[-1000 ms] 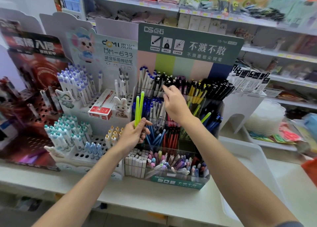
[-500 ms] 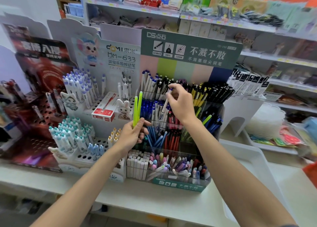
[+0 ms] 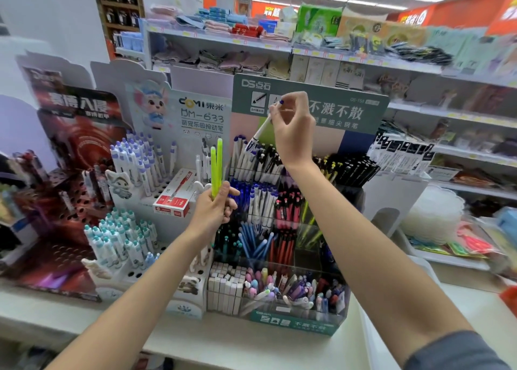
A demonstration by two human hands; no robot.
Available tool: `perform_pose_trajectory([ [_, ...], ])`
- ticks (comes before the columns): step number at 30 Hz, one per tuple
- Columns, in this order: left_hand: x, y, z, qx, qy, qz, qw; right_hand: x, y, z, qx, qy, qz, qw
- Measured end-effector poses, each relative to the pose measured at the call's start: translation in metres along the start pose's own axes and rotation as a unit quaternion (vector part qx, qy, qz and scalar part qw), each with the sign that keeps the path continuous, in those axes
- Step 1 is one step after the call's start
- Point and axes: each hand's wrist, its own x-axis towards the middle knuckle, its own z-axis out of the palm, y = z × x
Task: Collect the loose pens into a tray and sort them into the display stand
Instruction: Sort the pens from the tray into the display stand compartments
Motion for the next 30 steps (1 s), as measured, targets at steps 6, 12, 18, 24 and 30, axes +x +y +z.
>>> perform_pose_trajectory([
  [6,0.001,0.001,-0.005,0.033,0.0,-0.013,0.999,-0.022,0.025,0.03,-0.096,-0.181,0.036,0.978],
  [12,0.001,0.003,-0.003,0.04,-0.012,-0.018,0.999,-0.032,0.029,0.027,-0.175,-0.259,0.031,0.949],
  [18,-0.001,0.002,0.022,0.056,-0.104,-0.009,0.993,-0.05,-0.009,-0.019,0.025,-0.262,0.086,0.961],
  [24,-0.011,-0.013,0.096,0.066,-0.169,-0.02,0.983,-0.065,0.022,-0.094,-0.017,-0.125,0.145,0.981],
  [30,-0.015,-0.036,0.129,0.052,-0.188,-0.018,0.981,-0.066,0.051,-0.171,-0.138,0.008,0.114,0.984],
])
